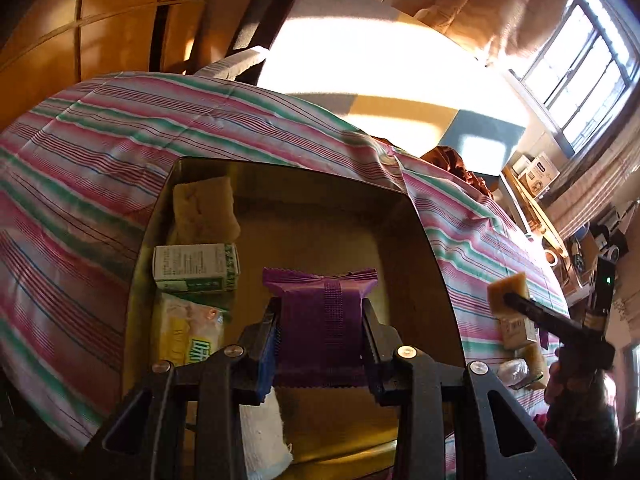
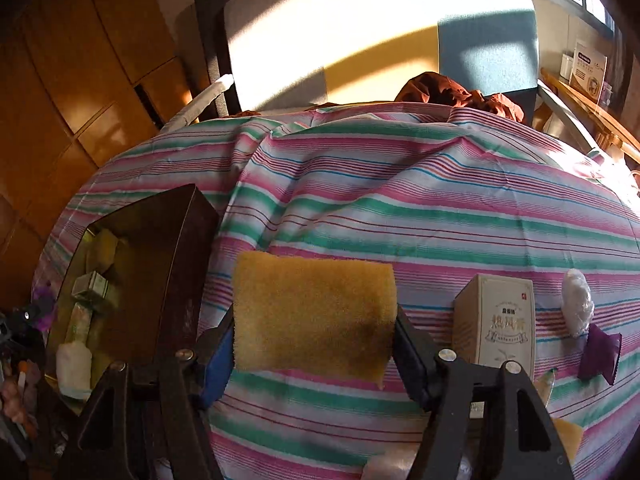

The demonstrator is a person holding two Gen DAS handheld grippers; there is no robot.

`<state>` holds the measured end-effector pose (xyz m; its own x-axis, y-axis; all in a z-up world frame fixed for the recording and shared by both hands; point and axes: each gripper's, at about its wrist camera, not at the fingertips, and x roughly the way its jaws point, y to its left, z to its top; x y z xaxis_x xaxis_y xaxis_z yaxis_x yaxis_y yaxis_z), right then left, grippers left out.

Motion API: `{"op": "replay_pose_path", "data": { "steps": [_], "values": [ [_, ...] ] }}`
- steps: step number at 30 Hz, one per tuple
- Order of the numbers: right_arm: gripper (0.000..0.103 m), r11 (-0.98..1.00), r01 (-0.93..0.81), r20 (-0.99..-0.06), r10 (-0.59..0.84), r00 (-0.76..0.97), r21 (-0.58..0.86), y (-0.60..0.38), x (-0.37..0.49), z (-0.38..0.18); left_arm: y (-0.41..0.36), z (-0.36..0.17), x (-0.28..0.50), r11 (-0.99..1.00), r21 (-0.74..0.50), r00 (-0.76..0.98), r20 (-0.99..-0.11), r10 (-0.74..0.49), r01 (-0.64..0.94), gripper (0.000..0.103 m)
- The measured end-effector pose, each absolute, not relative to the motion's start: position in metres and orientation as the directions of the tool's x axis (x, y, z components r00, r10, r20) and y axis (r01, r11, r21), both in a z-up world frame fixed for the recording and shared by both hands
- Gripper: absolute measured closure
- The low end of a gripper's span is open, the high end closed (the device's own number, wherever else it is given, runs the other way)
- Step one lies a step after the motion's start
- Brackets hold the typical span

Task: Organize objects
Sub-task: 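Lower the purple packet into the gold tray and open the left gripper while the right carries the sponge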

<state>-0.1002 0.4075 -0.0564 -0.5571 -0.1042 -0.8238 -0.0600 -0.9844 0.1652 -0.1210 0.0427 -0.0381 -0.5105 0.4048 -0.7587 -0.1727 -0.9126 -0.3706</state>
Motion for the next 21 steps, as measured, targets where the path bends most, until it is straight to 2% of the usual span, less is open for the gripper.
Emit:
{"op": "replay_pose_path", "data": {
  "steps": [5,13,19,21],
  "values": [
    [0.033,-0.994,-0.02,-0.838,-0.077,-0.541,0.104,0.4,-0.081,-0.074,0.028,-0.039,-0.152,-0.91,-0.398,-0.508,-0.764,0.398,-0.114,0.066],
    [0.034,-0.991,-0.029,-0.838,-0.094,-0.538,0.13,0.411,-0.082,-0.085,0.055,-0.048,-0.21,-0.917,-0.386,-0.473,-0.794,0.383,-0.095,0.068],
    [0.034,-0.991,-0.027,-0.833,-0.097,-0.544,0.133,0.412,-0.083,-0.083,0.077,-0.066,-0.241,-0.966,-0.244,-0.486,-0.836,0.255,-0.087,0.069],
    [0.034,-0.99,-0.027,-0.83,-0.101,-0.549,0.138,0.413,-0.084,-0.082,0.077,-0.064,-0.24,-0.964,-0.25,-0.497,-0.827,0.262,-0.094,0.069]
  ]
}}
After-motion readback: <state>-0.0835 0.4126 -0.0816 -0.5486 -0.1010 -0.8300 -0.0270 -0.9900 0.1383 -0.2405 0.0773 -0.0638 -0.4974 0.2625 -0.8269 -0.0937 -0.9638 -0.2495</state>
